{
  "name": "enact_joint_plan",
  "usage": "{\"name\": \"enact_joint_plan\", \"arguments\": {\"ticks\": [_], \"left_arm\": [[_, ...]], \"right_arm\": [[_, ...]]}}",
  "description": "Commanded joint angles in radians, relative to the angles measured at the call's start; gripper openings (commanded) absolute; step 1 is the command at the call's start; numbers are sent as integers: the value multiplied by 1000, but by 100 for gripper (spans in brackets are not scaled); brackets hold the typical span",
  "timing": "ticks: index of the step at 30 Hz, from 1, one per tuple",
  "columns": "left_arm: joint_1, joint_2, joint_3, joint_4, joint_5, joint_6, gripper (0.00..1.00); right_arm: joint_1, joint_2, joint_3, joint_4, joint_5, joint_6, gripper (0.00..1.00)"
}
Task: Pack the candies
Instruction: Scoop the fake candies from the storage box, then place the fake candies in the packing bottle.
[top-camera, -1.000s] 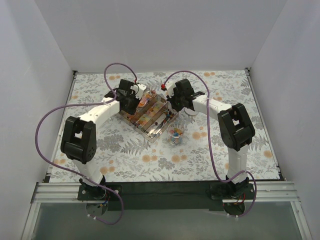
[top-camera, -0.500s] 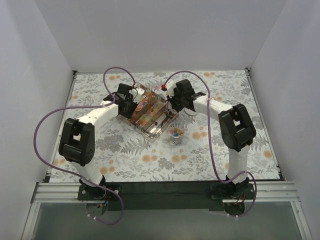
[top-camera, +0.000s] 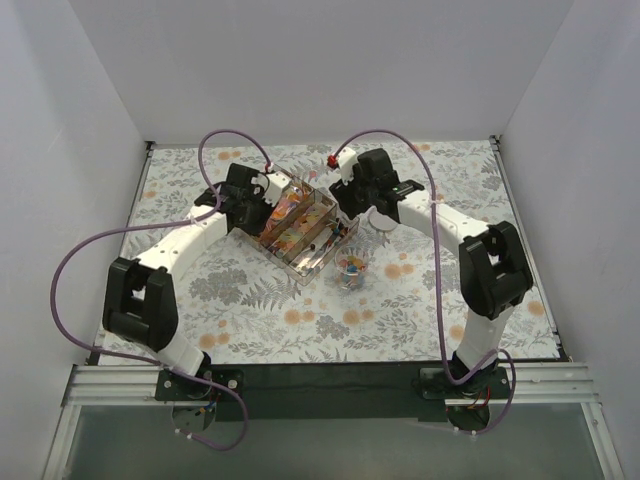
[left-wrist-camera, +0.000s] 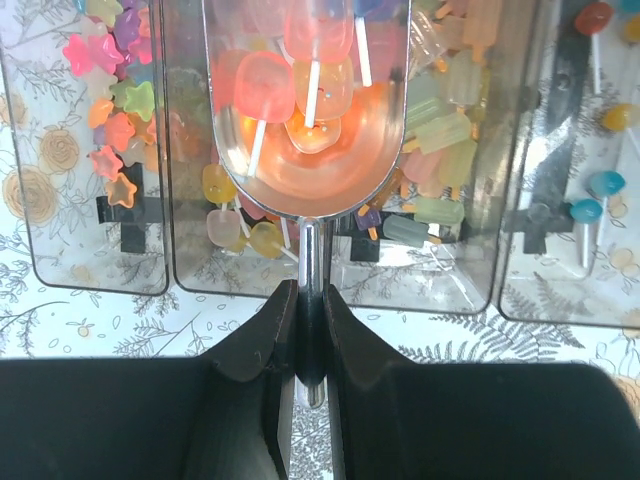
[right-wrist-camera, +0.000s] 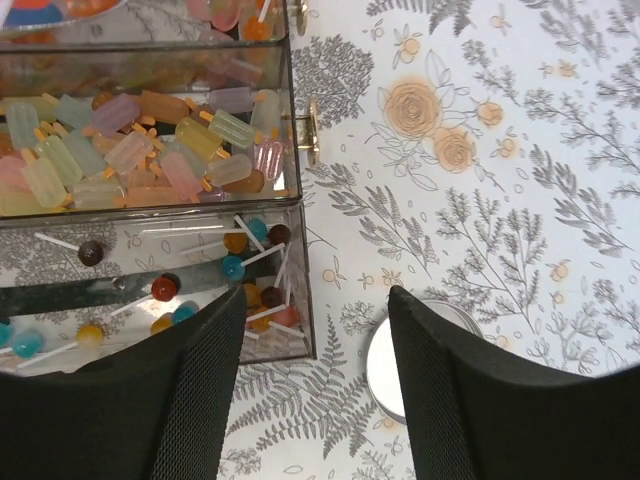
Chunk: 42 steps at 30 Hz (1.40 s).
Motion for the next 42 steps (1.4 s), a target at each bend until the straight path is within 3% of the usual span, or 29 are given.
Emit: {"name": "enact_joint_plan", "arguments": {"ticks": [1, 8, 18, 26, 42], "left_arm": [[-21, -100, 32, -29, 37, 35, 0], [-98, -157, 46, -124, 34, 35, 0], [-293, -205, 115, -300, -7, -11, 0], [-412, -189, 181, -461, -50, -98, 0], [-570, -45, 316, -650, -150, -241, 0]], "right_arm": [[-6, -83, -17, -9, 42, 48, 66], [-29, -246, -128, -32, 132, 174, 70], [-50, -547, -386, -97, 260, 323, 72], [-82, -741, -530, -132, 318, 358, 80], [-93, -851, -638, -133, 303, 368, 82]]}}
